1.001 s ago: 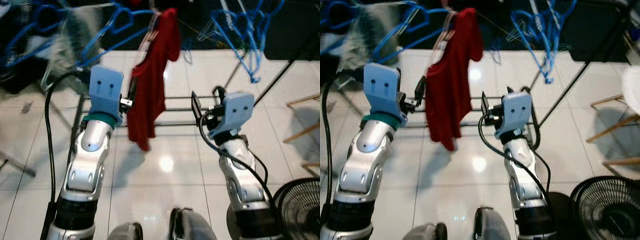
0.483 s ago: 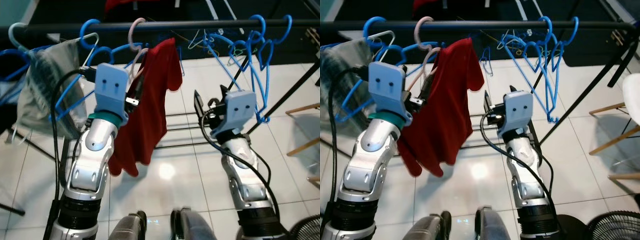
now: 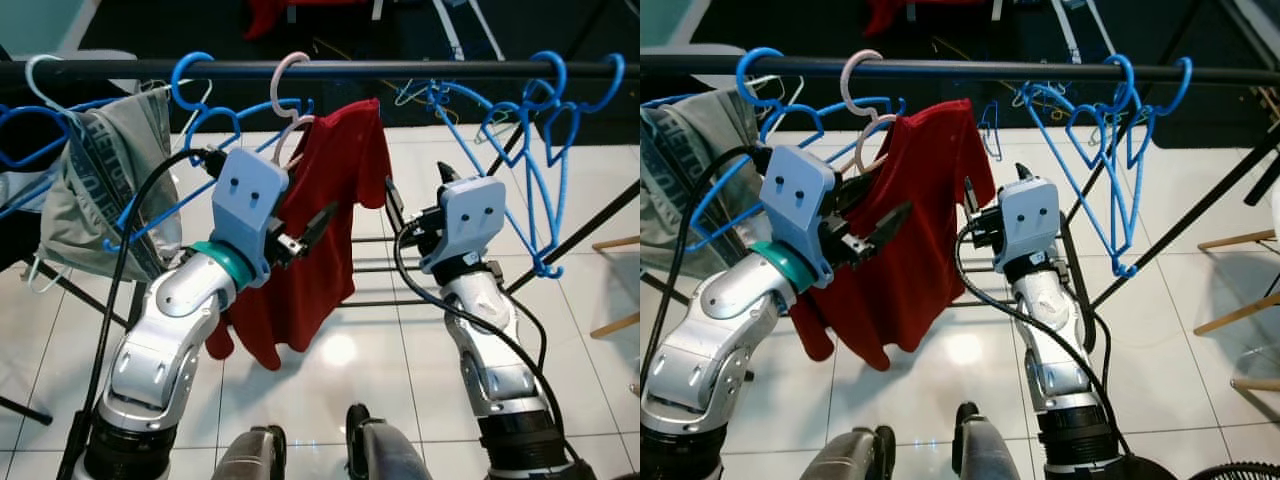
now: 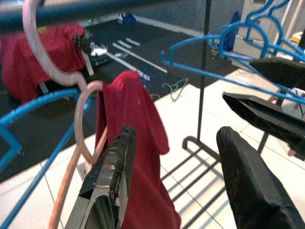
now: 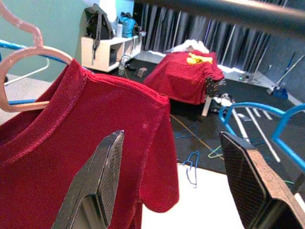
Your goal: Hang hanger
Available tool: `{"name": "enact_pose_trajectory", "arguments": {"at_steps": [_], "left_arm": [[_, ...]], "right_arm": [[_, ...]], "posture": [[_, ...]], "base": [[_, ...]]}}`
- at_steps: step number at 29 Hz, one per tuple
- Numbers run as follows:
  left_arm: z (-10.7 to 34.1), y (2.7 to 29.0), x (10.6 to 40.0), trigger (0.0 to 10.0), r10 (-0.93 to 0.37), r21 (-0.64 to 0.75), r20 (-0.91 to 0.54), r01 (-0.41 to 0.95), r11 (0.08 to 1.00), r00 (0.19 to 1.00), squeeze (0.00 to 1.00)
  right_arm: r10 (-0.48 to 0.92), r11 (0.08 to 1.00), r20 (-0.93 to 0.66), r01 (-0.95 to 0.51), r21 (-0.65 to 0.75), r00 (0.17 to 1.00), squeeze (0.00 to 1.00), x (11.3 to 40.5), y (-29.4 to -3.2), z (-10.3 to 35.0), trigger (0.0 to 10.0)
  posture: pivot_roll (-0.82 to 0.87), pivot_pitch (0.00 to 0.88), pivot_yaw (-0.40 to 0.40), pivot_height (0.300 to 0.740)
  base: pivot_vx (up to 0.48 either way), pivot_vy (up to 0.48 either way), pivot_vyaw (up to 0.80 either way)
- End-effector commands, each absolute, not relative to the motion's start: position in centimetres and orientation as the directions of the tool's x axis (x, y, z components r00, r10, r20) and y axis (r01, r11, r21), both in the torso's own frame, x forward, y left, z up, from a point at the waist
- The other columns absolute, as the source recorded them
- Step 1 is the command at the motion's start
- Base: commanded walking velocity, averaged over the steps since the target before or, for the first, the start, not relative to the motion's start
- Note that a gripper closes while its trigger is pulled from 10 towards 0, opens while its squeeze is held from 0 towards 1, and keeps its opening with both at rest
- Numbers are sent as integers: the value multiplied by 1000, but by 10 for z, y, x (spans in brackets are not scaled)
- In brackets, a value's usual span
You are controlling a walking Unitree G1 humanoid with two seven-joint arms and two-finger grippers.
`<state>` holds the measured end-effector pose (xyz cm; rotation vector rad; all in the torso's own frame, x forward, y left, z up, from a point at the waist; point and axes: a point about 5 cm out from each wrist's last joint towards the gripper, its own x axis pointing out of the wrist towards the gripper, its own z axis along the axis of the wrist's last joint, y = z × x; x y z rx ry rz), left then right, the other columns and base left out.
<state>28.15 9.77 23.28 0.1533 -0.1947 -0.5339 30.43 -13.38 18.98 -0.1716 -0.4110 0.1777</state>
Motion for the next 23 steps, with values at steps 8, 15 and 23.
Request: {"name": "enact_pose_trajectory", "arguments": {"at_steps": [8, 15, 23], "left_arm": [[231, 92, 307, 10000, -482, 192, 126, 456, 869, 867, 0], [228, 86, 330, 10000, -442, 231, 126, 407, 884, 888, 0], [238, 122, 323, 10000, -464, 189, 131, 437, 879, 876, 0]], "right_arm": [[220, 967, 374, -151, -206, 901, 0, 304, -133, 187, 10000], [239, 963, 367, -172, -205, 899, 0, 304, -128, 185, 10000], [260, 959, 368, -195, -207, 893, 0, 303, -127, 187, 10000]], "posture": [[-39, 143, 68, 740], [-53, 141, 56, 740], [-36, 148, 24, 740]], "base": [[0, 0, 0], [0, 0, 0], [0, 0, 0]]}}
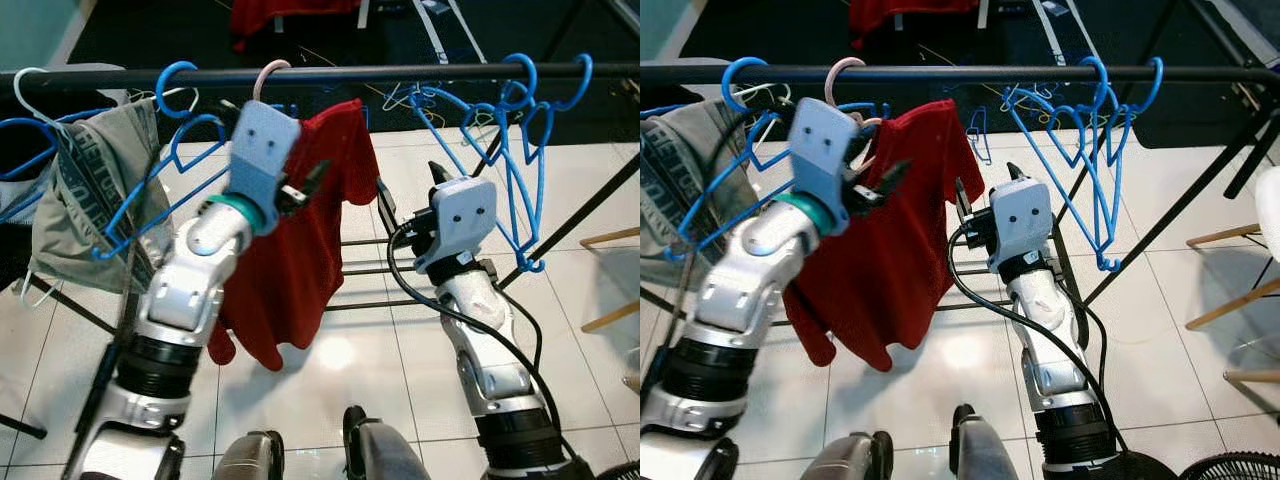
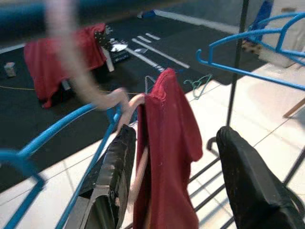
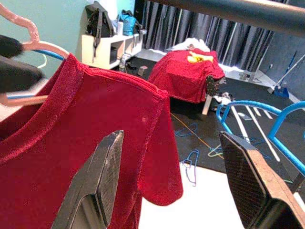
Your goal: Hang hanger
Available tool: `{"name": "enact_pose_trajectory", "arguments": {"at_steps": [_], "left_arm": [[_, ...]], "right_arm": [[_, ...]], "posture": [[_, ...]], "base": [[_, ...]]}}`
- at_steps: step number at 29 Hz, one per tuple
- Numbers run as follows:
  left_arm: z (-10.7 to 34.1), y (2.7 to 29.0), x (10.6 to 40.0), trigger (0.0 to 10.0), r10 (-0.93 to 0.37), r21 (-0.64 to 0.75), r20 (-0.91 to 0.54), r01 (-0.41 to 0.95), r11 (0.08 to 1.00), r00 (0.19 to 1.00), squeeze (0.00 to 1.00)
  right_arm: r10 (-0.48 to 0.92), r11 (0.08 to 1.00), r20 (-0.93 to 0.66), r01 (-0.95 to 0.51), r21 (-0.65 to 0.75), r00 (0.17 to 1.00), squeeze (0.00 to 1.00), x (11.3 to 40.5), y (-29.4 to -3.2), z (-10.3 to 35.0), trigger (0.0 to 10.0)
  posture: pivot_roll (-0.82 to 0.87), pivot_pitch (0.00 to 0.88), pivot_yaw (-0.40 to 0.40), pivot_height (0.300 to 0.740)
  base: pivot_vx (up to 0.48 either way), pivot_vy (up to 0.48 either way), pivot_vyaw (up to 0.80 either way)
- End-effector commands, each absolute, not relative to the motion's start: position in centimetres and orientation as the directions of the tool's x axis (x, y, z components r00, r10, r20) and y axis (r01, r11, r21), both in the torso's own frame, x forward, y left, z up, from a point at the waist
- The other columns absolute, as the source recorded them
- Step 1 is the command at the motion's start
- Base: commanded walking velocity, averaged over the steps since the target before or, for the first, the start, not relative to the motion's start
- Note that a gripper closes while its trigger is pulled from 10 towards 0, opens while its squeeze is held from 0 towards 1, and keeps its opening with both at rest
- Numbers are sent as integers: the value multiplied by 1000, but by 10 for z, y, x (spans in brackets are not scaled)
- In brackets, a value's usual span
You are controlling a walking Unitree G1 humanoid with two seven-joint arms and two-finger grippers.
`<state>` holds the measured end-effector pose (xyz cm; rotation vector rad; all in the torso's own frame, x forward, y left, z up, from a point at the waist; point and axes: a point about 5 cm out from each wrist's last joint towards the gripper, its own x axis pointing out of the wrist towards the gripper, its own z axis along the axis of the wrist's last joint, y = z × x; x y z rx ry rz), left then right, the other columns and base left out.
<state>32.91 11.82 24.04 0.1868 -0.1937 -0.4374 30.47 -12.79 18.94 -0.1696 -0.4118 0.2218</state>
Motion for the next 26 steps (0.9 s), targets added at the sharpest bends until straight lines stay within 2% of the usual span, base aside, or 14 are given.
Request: {"name": "enact_pose_trajectory", "arguments": {"at_steps": [1, 3, 9, 13, 18, 26], "left_arm": [[238, 122, 323, 10000, -464, 189, 131, 437, 879, 876, 0], [242, 129, 314, 10000, -499, 167, 149, 476, 863, 853, 0], [244, 135, 308, 10000, -503, 177, 165, 476, 861, 848, 0], [238, 135, 317, 10000, -433, 187, 165, 403, 896, 886, 0], [234, 121, 329, 10000, -425, 203, 150, 393, 897, 893, 0], [234, 119, 335, 10000, -402, 208, 153, 368, 906, 903, 0]], "right_arm": [[260, 959, 368, -195, -207, 893, 0, 303, -127, 187, 10000], [282, 953, 362, -217, -212, 888, 0, 304, -124, 187, 10000], [315, 944, 356, -250, -218, 880, 0, 308, -120, 187, 10000], [363, 928, 350, -302, -217, 863, 0, 314, -108, 188, 10000], [383, 921, 354, -325, -215, 853, 0, 316, -101, 190, 10000], [386, 920, 357, -327, -215, 851, 0, 317, -100, 191, 10000]], "posture": [[-36, 148, 24, 740], [-24, 149, 9, 740], [9, 155, -23, 740], [37, 163, -45, 740], [32, 166, -46, 740], [30, 166, -44, 740]], "base": [[0, 0, 0], [0, 0, 0], [0, 0, 0], [0, 0, 0], [0, 0, 0], [0, 0, 0]]}}
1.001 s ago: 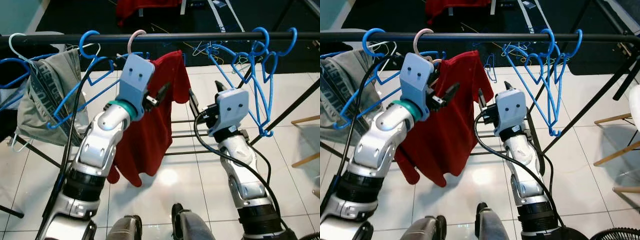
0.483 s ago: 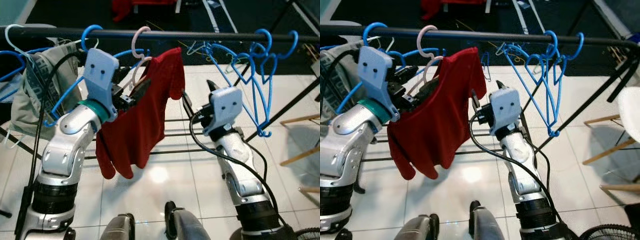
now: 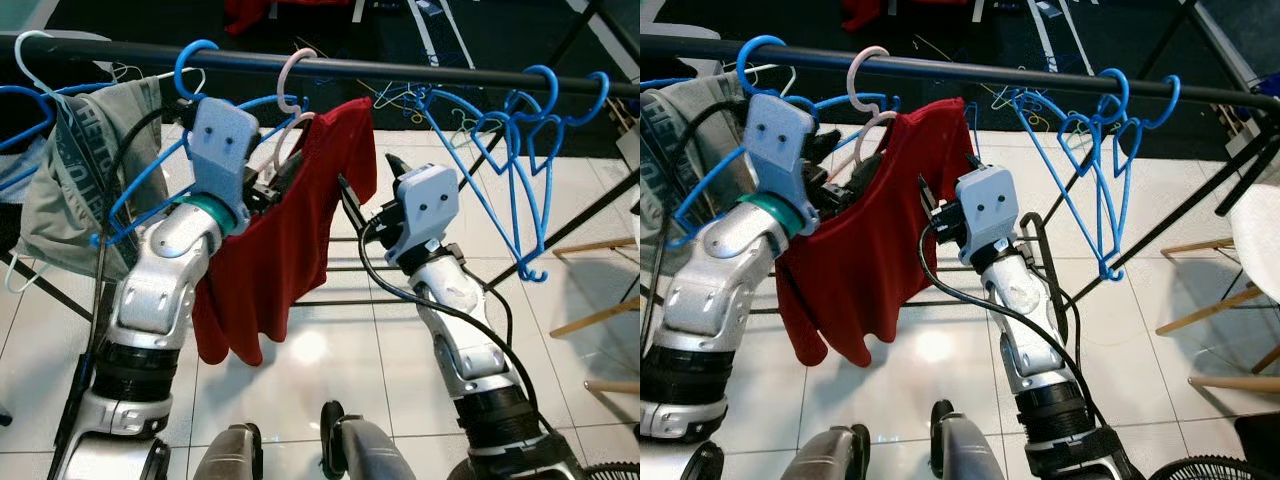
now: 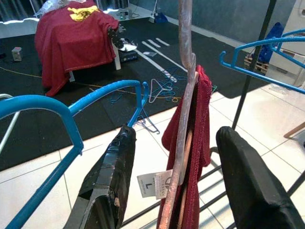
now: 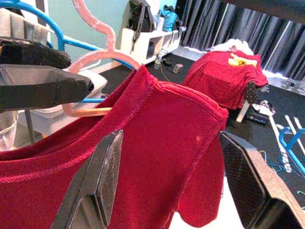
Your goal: Hang hanger
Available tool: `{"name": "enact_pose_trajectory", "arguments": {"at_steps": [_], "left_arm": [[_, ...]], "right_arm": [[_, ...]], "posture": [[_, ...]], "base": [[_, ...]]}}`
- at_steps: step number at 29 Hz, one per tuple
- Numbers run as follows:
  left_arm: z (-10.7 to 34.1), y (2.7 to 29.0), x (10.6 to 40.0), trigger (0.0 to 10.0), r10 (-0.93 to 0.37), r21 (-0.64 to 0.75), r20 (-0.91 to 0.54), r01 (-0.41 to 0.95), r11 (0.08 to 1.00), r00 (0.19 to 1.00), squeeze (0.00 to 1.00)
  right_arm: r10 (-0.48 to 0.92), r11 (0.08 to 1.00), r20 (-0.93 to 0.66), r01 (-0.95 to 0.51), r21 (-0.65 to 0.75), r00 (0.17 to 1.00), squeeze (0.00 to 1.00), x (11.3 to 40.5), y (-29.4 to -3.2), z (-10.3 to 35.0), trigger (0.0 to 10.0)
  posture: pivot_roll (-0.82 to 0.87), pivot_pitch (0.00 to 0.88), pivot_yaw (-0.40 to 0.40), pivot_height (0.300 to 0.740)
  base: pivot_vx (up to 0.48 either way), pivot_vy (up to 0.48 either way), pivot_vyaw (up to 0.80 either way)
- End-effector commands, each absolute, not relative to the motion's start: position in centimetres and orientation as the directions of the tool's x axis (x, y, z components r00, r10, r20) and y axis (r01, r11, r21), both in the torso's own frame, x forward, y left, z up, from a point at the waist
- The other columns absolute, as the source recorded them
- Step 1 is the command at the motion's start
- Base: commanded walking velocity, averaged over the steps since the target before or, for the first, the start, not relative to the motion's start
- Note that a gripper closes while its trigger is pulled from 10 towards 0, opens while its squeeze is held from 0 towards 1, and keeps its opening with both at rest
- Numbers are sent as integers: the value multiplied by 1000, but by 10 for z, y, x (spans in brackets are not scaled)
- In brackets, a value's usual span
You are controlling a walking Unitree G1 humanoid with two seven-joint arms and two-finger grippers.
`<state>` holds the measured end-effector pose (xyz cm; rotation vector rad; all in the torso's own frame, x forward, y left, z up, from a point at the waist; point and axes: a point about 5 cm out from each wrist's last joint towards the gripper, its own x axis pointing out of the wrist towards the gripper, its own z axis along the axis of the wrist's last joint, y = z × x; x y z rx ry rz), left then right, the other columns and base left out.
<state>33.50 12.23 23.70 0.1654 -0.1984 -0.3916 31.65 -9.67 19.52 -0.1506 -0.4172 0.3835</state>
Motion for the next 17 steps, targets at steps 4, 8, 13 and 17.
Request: {"name": "enact_pose_trajectory", "arguments": {"at_steps": [4, 8, 13, 17], "left_arm": [[236, 118, 343, 10000, -374, 229, 159, 334, 914, 914, 0], [235, 104, 354, 8078, -461, 350, 100, 403, 846, 882, 0], [233, 99, 356, 5451, -493, 394, 65, 431, 811, 868, 0], [230, 96, 360, 0, -511, 420, 31, 452, 787, 859, 0]], "right_arm": [[384, 921, 361, -325, -215, 850, 0, 317, -100, 193, 10000], [366, 929, 371, -309, -205, 854, 0, 317, -101, 193, 10000], [357, 932, 374, -302, -200, 856, 0, 316, -101, 193, 10000], [346, 937, 378, -292, -193, 859, 0, 315, -102, 192, 10000]], "posture": [[20, 166, -33, 740], [16, 163, -2, 740], [16, 163, 2, 740], [13, 167, 13, 740]], "base": [[0, 0, 0], [0, 0, 0], [0, 0, 0], [0, 0, 0]]}}
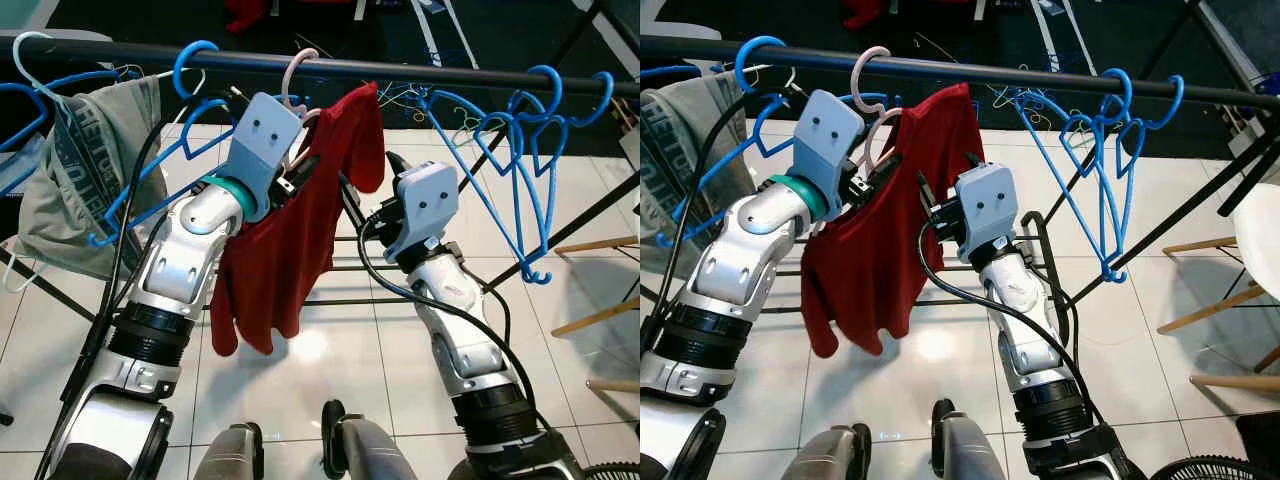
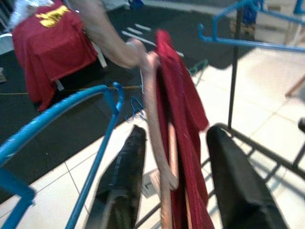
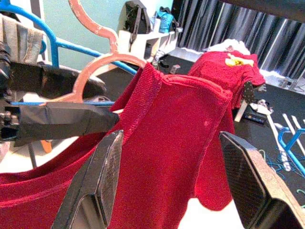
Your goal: Hang hanger
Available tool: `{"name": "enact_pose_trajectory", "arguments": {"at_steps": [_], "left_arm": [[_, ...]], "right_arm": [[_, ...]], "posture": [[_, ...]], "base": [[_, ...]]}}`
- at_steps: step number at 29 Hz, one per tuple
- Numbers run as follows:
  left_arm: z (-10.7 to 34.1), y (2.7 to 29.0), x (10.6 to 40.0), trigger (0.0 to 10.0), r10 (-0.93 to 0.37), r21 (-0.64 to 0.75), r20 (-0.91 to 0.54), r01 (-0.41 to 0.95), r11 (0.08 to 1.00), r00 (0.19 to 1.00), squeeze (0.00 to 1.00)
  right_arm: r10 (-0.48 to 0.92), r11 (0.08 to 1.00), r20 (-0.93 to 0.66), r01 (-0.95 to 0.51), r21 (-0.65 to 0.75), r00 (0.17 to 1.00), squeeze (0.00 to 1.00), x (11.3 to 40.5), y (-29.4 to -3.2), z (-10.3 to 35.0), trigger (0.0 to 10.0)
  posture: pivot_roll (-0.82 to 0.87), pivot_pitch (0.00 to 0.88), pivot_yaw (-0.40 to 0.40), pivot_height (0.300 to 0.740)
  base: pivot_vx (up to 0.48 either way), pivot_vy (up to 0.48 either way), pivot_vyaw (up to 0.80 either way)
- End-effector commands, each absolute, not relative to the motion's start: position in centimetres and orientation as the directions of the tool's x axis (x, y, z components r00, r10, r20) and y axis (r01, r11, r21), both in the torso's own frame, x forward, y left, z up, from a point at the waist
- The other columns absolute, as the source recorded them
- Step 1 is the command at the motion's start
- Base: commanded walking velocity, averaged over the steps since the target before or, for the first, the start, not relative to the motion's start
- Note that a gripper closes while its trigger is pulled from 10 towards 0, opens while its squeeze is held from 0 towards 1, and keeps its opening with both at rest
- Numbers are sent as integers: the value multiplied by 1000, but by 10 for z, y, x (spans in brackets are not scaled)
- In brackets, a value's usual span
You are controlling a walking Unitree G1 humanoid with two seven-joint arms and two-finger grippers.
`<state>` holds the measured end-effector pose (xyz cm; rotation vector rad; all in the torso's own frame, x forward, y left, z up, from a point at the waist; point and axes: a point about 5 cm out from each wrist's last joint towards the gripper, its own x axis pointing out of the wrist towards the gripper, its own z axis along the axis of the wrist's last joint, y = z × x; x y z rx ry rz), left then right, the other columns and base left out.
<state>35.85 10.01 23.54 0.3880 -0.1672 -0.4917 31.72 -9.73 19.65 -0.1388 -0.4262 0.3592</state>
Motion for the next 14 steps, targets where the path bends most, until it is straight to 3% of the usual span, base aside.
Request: {"name": "enact_pose_trajectory", "arguments": {"at_steps": [1, 14], "left_arm": [[230, 96, 360, 0, -511, 420, 31, 452, 787, 859, 0], [230, 101, 362, 0, -495, 366, 8, 458, 810, 869, 0]], "right_arm": [[346, 937, 378, -292, -193, 859, 0, 315, -102, 192, 10000], [339, 939, 378, -289, -185, 861, 0, 315, -102, 190, 10000]], "posture": [[13, 167, 13, 740], [21, 169, 15, 740]], "base": [[0, 0, 0], [0, 0, 0]]}}
